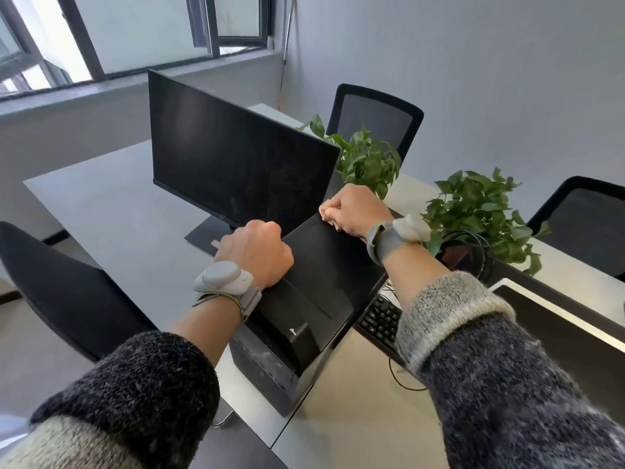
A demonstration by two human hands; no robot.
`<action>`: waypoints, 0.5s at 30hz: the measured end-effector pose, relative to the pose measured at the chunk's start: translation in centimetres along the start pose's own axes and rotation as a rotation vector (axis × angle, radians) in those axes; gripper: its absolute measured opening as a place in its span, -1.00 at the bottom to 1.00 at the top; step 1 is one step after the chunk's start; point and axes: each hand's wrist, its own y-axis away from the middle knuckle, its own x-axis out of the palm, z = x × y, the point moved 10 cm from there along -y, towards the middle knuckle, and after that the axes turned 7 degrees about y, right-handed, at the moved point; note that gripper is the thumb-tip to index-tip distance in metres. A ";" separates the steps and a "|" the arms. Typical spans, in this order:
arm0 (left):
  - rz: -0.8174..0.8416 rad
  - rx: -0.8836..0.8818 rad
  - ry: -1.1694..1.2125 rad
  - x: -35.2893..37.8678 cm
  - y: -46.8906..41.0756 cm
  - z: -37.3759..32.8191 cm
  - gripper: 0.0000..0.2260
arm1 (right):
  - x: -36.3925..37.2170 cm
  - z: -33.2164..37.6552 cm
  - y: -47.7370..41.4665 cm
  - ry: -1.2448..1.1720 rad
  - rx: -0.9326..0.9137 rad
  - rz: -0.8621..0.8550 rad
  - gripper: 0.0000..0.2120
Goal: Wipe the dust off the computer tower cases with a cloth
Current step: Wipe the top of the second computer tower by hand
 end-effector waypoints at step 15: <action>0.018 -0.006 -0.003 0.4 -0.3 0.1 -0.82 | -1.4 -10.0 10.6 0.089 0.032 -0.045 -0.86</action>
